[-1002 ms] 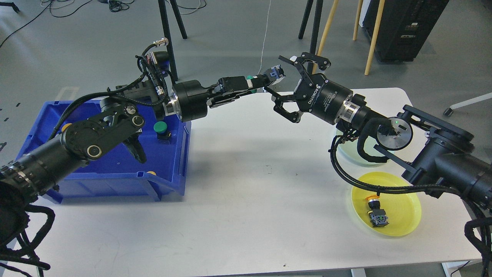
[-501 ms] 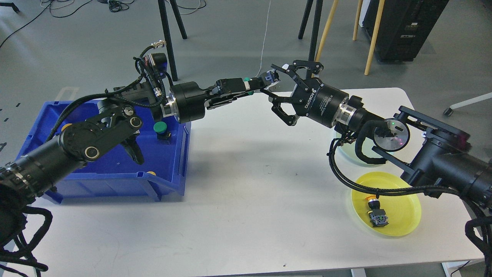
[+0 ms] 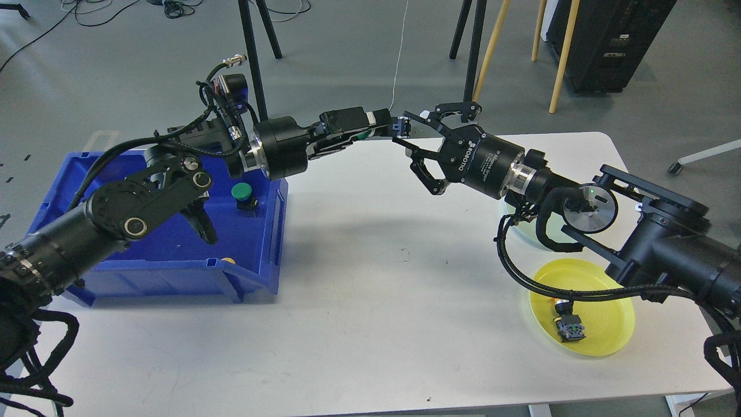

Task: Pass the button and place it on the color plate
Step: 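Close the right gripper on the green button held by the left gripper, then carry the green button to the pale green plate and release it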

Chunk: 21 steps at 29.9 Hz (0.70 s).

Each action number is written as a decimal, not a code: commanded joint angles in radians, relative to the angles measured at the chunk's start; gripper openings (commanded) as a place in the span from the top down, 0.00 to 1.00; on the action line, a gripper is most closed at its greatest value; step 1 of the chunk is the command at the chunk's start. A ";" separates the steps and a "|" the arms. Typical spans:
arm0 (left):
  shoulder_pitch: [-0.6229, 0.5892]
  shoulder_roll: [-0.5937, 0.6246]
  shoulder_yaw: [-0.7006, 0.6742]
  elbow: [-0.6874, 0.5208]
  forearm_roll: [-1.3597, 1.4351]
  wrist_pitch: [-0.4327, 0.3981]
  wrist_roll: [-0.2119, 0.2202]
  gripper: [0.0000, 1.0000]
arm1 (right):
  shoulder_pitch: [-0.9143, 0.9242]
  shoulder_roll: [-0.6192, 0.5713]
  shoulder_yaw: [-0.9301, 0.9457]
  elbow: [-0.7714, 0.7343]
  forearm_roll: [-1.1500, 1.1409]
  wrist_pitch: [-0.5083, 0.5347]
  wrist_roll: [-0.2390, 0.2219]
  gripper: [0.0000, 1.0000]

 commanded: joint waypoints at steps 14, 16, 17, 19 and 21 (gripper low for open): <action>0.004 0.010 -0.002 0.011 -0.035 -0.004 0.001 0.20 | -0.068 -0.075 0.084 -0.007 0.008 0.000 0.010 0.99; 0.004 0.027 -0.004 0.011 -0.086 -0.005 0.001 0.19 | -0.143 -0.114 0.159 -0.013 0.009 0.000 0.012 0.99; 0.004 0.034 -0.004 0.011 -0.115 -0.004 0.001 0.19 | -0.186 -0.126 0.197 -0.015 0.009 0.000 0.014 0.99; 0.004 0.051 -0.004 0.011 -0.189 -0.005 0.001 0.18 | -0.287 -0.160 0.277 -0.015 0.009 0.000 0.014 0.99; 0.004 0.059 -0.004 0.011 -0.255 -0.005 0.001 0.17 | -0.390 -0.192 0.352 -0.007 0.012 0.000 0.014 0.99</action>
